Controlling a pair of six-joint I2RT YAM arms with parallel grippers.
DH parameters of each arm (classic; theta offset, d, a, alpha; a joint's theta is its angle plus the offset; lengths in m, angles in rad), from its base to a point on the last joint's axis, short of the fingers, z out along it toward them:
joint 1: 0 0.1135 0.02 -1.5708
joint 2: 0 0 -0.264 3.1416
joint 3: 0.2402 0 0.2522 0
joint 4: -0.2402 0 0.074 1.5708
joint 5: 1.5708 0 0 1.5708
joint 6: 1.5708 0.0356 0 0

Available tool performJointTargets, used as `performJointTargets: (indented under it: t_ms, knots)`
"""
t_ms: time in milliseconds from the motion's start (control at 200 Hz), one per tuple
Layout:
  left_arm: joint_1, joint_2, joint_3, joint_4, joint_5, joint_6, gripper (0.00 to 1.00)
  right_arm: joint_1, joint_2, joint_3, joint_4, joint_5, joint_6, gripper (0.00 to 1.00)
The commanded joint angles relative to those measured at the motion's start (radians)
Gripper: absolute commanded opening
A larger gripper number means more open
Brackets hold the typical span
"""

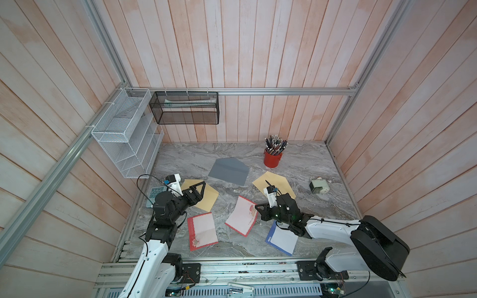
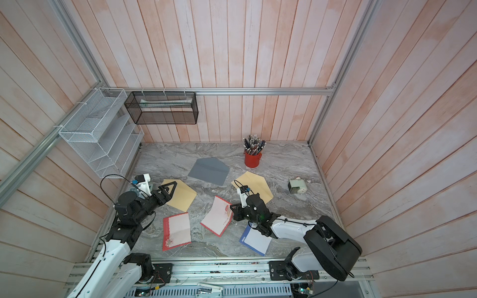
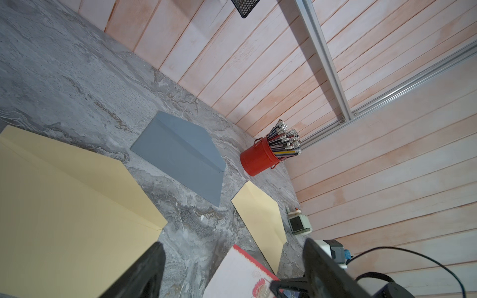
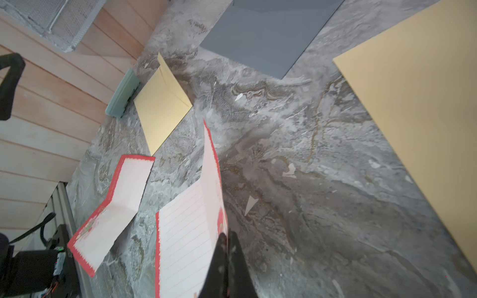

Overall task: Fold the letter paper in half and place it into the envelope
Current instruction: Move the letter paper to the center of the board.

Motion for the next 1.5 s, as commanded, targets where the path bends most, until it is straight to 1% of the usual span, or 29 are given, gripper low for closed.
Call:
performJointTargets:
  t_ms: [0, 85, 185, 310, 390, 480, 585, 650, 700, 750, 765, 815, 920, 1000, 1090, 1175, 1230, 1310, 1380, 1490]
  knots:
    - [-0.006, -0.022, -0.005, -0.027, 0.049, -0.045, 0.82, 0.003, 0.003, 0.009, -0.006, 0.147, 0.159, 0.0]
    - [-0.019, -0.026, -0.017, -0.042, 0.073, -0.055, 0.8, 0.003, 0.033, -0.013, 0.038, 0.208, 0.255, 0.0]
    - [-0.06, -0.031, -0.034, -0.062, 0.08, -0.073, 0.78, 0.005, 0.075, -0.003, 0.059, 0.234, 0.315, 0.0]
    - [-0.142, -0.038, -0.065, -0.077, 0.053, -0.107, 0.76, 0.015, 0.14, 0.036, 0.057, 0.24, 0.368, 0.0]
    - [-0.205, -0.037, -0.096, -0.067, 0.029, -0.133, 0.75, 0.038, 0.179, 0.044, 0.059, 0.266, 0.412, 0.0]
    - [-0.273, -0.035, -0.126, -0.063, 0.005, -0.167, 0.74, 0.059, 0.2, 0.058, 0.043, 0.288, 0.44, 0.0]
    - [-0.343, -0.033, -0.144, -0.066, -0.029, -0.203, 0.73, 0.07, 0.217, 0.082, 0.017, 0.281, 0.453, 0.0]
    - [-0.386, -0.022, -0.15, -0.062, -0.056, -0.205, 0.71, 0.081, 0.222, 0.088, 0.004, 0.289, 0.451, 0.07]
    - [-0.413, -0.003, -0.147, -0.063, -0.071, -0.202, 0.7, 0.081, 0.216, 0.086, -0.006, 0.291, 0.45, 0.17]
    - [-0.433, 0.019, -0.142, -0.068, -0.081, -0.202, 0.69, 0.081, 0.198, 0.088, -0.035, 0.305, 0.434, 0.28]
    - [-0.436, 0.023, -0.14, -0.068, -0.085, -0.203, 0.69, 0.082, 0.193, 0.089, -0.044, 0.309, 0.432, 0.29]
    - [-0.449, 0.041, -0.135, -0.069, -0.089, -0.21, 0.68, 0.082, 0.166, 0.093, -0.088, 0.324, 0.406, 0.38]
    - [-0.469, 0.064, -0.134, -0.062, -0.105, -0.209, 0.67, 0.08, 0.107, 0.101, -0.165, 0.346, 0.35, 0.45]
    - [-0.473, 0.068, -0.133, -0.072, -0.113, -0.201, 0.67, 0.079, 0.052, 0.104, -0.257, 0.404, 0.332, 0.5]
    - [-0.474, 0.057, -0.127, -0.09, -0.123, -0.205, 0.67, 0.079, -0.028, 0.115, -0.336, 0.454, 0.255, 0.55]
    - [-0.475, 0.044, -0.127, -0.095, -0.131, -0.207, 0.67, 0.077, -0.083, 0.14, -0.378, 0.475, 0.17, 0.56]
    - [-0.476, 0.046, -0.128, -0.098, -0.14, -0.201, 0.67, 0.079, -0.107, 0.158, -0.388, 0.459, 0.11, 0.54]
    - [-0.476, 0.057, -0.125, -0.099, -0.141, -0.198, 0.67, 0.079, -0.116, 0.2, -0.383, 0.383, 0.017, 0.5]
    - [-0.476, 0.067, -0.121, -0.099, -0.139, -0.204, 0.67, 0.084, -0.088, 0.265, -0.404, 0.306, -0.053, 0.46]
    - [-0.476, 0.07, -0.126, -0.08, -0.141, -0.215, 0.67, 0.086, -0.015, 0.343, -0.42, 0.205, -0.098, 0.39]
